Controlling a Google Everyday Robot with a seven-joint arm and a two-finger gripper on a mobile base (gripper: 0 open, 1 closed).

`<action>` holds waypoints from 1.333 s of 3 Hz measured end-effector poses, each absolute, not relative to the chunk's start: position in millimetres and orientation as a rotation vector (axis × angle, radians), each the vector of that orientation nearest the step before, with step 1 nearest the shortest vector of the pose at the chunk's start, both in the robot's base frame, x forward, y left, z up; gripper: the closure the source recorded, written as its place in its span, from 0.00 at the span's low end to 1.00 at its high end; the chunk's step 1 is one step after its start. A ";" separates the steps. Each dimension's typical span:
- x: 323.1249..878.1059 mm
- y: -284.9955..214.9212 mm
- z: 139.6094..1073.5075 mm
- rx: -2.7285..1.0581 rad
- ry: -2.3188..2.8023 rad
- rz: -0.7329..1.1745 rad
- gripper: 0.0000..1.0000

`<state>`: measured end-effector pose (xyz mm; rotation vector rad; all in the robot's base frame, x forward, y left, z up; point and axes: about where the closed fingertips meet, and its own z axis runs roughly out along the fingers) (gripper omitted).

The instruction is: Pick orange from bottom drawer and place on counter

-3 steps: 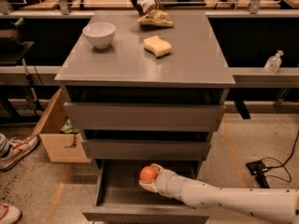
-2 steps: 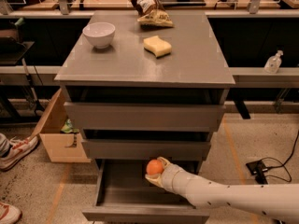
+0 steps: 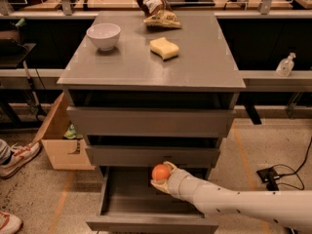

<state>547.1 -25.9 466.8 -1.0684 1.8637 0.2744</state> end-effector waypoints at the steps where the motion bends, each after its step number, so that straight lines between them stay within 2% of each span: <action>1: 546.9 -23.1 469.3 -1.078 1.850 0.294 1.00; 4: 539.7 -39.1 571.3 -1.131 1.608 0.379 1.00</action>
Offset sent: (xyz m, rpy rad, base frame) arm -0.0169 -0.0114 0.0830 0.1929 -0.0901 0.2073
